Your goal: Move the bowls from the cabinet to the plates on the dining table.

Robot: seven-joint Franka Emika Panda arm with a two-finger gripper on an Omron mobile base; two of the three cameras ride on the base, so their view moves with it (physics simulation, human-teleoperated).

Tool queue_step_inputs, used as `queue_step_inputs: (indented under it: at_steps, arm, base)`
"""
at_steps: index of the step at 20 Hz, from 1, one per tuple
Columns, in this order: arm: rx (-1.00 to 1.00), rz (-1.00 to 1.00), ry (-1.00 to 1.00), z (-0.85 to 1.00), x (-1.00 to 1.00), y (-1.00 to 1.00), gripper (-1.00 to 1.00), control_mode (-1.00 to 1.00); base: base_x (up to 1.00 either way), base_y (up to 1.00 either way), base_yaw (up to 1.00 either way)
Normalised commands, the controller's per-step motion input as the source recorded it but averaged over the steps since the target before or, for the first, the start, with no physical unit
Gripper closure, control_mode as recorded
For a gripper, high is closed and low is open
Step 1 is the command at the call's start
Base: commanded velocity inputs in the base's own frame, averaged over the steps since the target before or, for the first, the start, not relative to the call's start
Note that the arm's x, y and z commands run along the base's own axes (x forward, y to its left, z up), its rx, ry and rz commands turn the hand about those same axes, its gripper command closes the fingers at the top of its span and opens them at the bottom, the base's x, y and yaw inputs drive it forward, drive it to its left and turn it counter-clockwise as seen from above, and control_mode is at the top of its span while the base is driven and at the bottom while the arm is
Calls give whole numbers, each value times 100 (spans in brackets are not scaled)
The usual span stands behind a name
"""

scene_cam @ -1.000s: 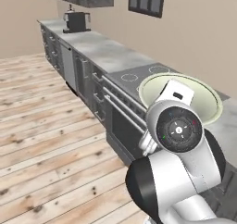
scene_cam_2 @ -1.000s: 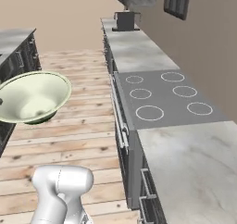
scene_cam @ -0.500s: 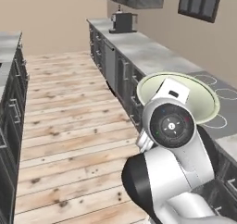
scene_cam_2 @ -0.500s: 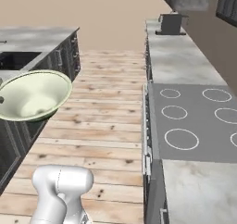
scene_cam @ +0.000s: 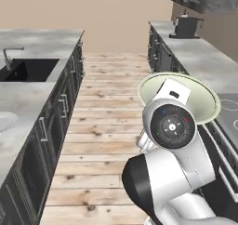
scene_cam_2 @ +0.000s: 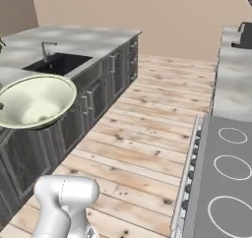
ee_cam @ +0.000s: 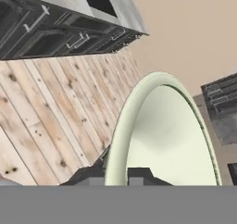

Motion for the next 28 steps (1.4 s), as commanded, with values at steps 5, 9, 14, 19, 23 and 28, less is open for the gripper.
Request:
queue_step_inputs:
  at_steps: [5, 9, 14, 19, 23, 28]
  arm:
    - [0, 0, 0, 0, 0, 0, 100, 100]
    - [0, 0, 0, 0, 0, 0, 100, 100]
    - [0, 0, 0, 0, 0, 0, 100, 100]
    - [0, 0, 0, 0, 0, 0, 100, 100]
    - [0, 0, 0, 0, 0, 0, 100, 100]
    - [0, 0, 0, 0, 0, 0, 100, 100]
  base:
    - [77, 0, 56]
    - [68, 0, 56]
    - [66, 0, 58]
    - [70, -31, 49]
    - [64, -31, 50]
    - [65, -32, 51]
